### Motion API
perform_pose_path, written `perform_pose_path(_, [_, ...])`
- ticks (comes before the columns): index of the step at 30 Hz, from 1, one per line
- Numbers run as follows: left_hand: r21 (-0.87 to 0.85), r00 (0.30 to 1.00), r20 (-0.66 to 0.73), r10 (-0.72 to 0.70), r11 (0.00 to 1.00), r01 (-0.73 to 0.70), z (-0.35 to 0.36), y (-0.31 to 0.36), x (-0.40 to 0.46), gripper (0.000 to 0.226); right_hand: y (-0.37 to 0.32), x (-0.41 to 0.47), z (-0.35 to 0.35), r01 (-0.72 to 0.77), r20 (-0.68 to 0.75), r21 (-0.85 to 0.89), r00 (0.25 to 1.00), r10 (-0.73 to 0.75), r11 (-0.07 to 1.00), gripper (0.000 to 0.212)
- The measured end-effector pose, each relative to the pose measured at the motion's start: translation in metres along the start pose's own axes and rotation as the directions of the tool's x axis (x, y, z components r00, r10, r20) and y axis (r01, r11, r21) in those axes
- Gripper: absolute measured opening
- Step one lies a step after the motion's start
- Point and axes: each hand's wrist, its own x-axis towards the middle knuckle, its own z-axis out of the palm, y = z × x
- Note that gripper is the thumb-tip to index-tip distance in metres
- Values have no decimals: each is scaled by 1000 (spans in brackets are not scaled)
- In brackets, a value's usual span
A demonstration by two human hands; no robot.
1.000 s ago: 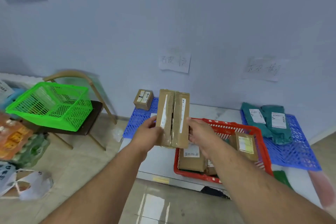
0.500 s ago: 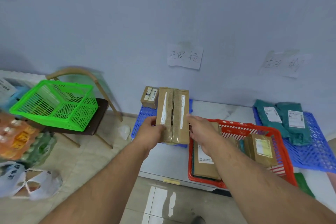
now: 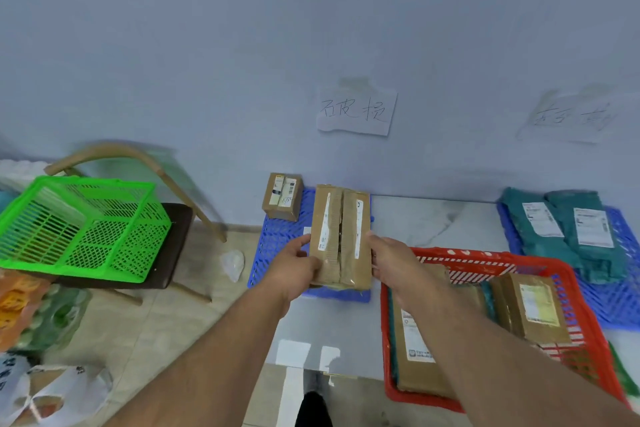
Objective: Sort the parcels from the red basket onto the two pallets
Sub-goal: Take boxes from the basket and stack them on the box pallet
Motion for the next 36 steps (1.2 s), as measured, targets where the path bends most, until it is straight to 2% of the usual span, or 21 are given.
perform_pose_path(4, [-40,999,26,-34,999,35,-19,6,69,50,-26,55,27,-60,-32,-71,998,57,996,27])
perform_pose_path(6, [-55,998,25,-59,997,60,-26,6,111,42,-34,91,43,-85,-49,-43,995,83,995,23])
perform_pose_path(12, [-28,993,-52,-107,994,106,-34,-12,247,21,-43,217,85,-231,-20,62,972,232,971,27])
perform_pose_path(16, [17,990,-72,-121,992,123,-33,-34,316,21,-38,282,102,-259,-33,99,964,263,961,26])
perform_pose_path(18, [30,991,-51,-127,991,129,-32,-42,341,32,-36,307,107,-264,-29,129,962,270,956,24])
perform_pose_path(25, [15,981,-29,-193,981,194,-29,-70,389,52,-43,353,124,-256,-57,51,964,258,965,28])
perform_pose_path(30, [-12,975,-63,-212,977,211,-30,-69,390,45,-32,361,128,-267,-51,85,961,272,960,40])
perform_pose_path(36, [-34,974,-56,-221,975,219,-32,-59,376,57,-40,345,120,-328,-58,66,941,332,942,25])
